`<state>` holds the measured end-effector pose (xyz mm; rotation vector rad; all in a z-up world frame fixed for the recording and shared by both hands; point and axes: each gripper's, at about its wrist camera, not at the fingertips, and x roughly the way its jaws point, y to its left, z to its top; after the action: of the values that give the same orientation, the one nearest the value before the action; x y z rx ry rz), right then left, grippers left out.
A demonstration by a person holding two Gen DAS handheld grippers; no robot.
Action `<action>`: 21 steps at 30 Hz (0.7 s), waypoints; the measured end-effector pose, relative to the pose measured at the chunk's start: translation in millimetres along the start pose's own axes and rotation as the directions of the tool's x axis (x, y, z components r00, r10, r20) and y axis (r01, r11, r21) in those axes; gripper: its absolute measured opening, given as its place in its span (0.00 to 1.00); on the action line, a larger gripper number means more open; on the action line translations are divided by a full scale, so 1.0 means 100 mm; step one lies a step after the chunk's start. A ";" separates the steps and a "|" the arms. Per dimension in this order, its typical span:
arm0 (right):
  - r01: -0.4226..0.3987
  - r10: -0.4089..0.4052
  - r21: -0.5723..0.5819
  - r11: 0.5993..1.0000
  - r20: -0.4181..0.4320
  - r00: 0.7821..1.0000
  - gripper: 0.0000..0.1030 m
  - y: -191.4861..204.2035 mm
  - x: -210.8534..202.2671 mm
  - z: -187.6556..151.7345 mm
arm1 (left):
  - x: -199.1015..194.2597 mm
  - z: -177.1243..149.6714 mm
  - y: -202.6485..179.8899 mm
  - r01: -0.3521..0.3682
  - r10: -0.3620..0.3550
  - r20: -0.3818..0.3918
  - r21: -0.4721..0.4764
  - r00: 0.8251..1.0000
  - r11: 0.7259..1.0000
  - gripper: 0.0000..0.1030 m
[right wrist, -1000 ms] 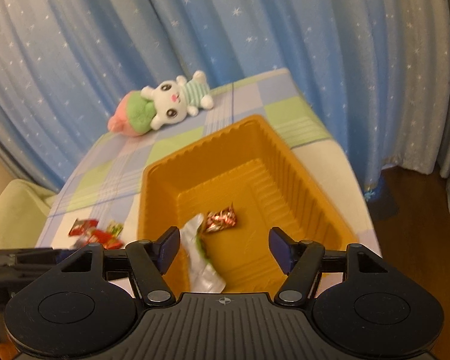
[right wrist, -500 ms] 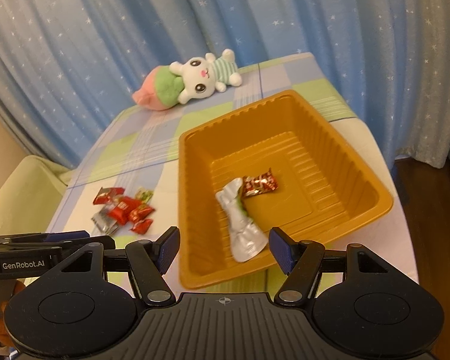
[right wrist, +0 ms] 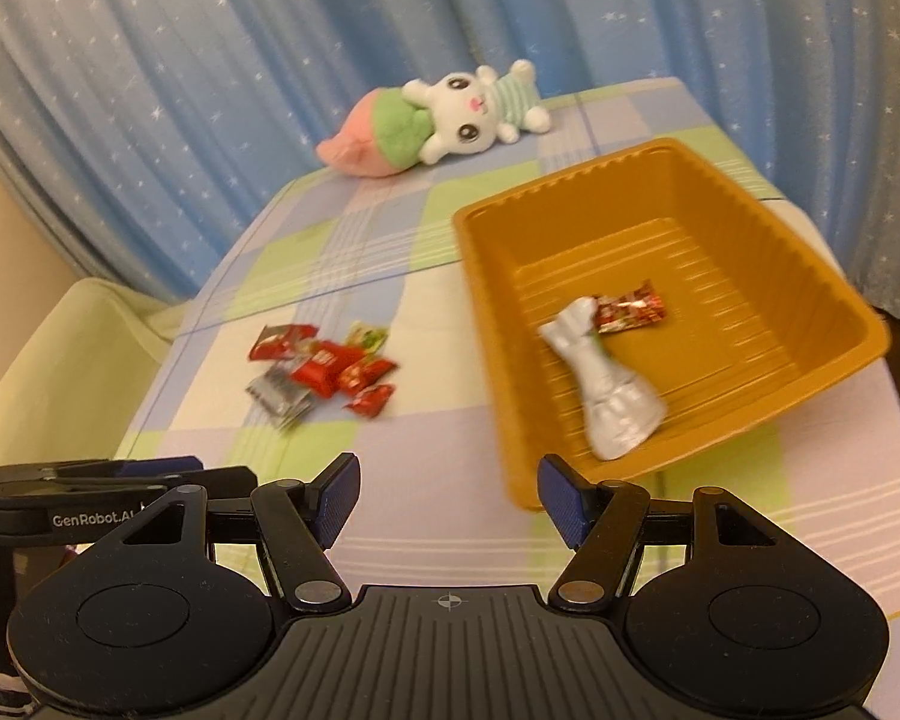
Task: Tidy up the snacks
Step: 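Open both grippers to drop the snacks into the tray and withdraw, then move both tools back toward the remaining snack pile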
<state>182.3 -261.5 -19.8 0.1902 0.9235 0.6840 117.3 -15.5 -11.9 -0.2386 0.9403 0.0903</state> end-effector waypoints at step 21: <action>0.024 -0.024 0.002 1.000 -0.049 0.999 0.64 0.66 0.52 -0.07 | 0.01 0.04 0.78 -0.021 0.021 -0.023 0.011 1.000 1.000 0.68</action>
<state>167.8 -178.8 -30.7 0.1651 0.9718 0.6682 107.2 60.7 -23.4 -0.2198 0.9664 0.1018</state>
